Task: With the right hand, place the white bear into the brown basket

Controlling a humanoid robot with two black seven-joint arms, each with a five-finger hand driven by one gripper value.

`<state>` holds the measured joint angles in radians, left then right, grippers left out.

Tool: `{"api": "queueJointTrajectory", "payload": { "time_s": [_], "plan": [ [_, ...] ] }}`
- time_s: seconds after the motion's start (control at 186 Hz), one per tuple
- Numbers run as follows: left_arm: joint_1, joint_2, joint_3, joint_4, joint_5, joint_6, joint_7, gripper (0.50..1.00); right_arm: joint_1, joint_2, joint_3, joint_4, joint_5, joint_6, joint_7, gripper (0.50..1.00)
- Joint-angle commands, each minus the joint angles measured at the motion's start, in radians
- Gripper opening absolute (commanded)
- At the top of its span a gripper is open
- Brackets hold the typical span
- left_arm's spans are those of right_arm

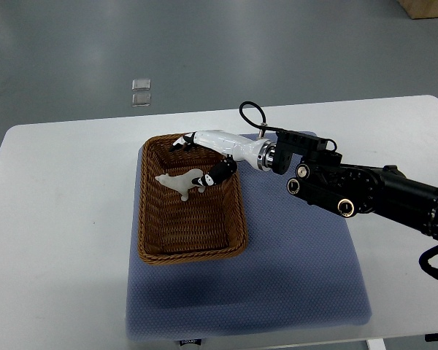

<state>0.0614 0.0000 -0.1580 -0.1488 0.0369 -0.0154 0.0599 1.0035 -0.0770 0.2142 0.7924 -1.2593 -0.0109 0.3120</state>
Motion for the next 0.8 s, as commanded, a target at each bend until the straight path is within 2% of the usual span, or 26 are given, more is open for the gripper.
{"api": "queueJointTrajectory", "payload": {
  "time_s": [0.0, 0.166, 0.365, 0.639, 0.795],
  "plan": [
    [0.000, 0.000, 0.000, 0.000, 0.000, 0.000, 0.000, 1.000, 0.000, -0.009, 0.002, 0.001, 0.032, 0.000, 0.004, 0.921],
    [0.000, 0.000, 0.000, 0.000, 0.000, 0.000, 0.000, 1.000, 0.000, -0.041, 0.030, 0.002, 0.139, 0.011, 0.002, 0.921],
    [0.000, 0.000, 0.000, 0.000, 0.000, 0.000, 0.000, 1.000, -0.016, -0.090, 0.142, 0.001, 0.360, 0.149, -0.017, 0.921],
    [0.000, 0.000, 0.000, 0.000, 0.000, 0.000, 0.000, 1.000, -0.069, -0.149, 0.151, -0.008, 0.659, 0.160, -0.067, 0.921],
    [0.000, 0.000, 0.000, 0.000, 0.000, 0.000, -0.002, 1.000, -0.089, -0.176, 0.149, -0.027, 0.971, 0.164, -0.146, 0.921]
  ]
}}
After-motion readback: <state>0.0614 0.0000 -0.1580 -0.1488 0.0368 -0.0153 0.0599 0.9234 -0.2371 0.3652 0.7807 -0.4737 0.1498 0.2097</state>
